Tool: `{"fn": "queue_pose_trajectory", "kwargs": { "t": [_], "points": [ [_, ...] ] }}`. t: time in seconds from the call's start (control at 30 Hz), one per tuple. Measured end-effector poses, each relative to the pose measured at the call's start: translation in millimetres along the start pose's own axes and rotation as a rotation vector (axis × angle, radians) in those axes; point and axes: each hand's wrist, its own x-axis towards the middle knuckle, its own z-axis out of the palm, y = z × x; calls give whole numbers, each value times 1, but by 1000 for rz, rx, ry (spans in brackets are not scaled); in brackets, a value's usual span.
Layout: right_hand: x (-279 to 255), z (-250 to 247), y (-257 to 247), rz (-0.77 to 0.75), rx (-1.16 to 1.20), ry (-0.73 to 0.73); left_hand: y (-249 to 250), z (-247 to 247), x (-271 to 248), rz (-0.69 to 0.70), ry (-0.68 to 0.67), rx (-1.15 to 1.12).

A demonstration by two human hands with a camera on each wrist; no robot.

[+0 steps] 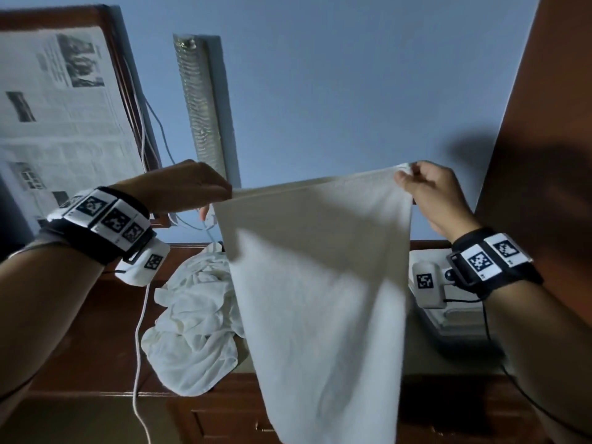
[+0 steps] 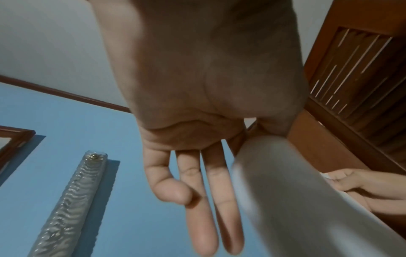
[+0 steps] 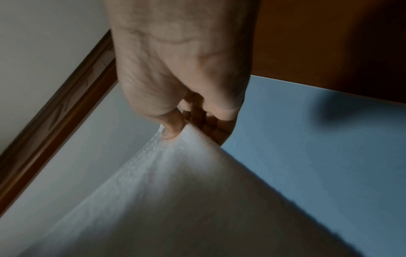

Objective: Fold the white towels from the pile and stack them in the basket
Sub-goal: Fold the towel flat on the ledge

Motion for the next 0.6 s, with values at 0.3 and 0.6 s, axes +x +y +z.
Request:
{"fn": "queue_pose_trajectory", "kwargs": {
  "t": [0.3,0.6],
  "points": [
    [-30,-4,24,111,-242,-185,-28,72,-1,-61,197,-245],
    [-86,-13,68,209,1,-275,-39,123,-30,-34,177,-285]
  ]
}}
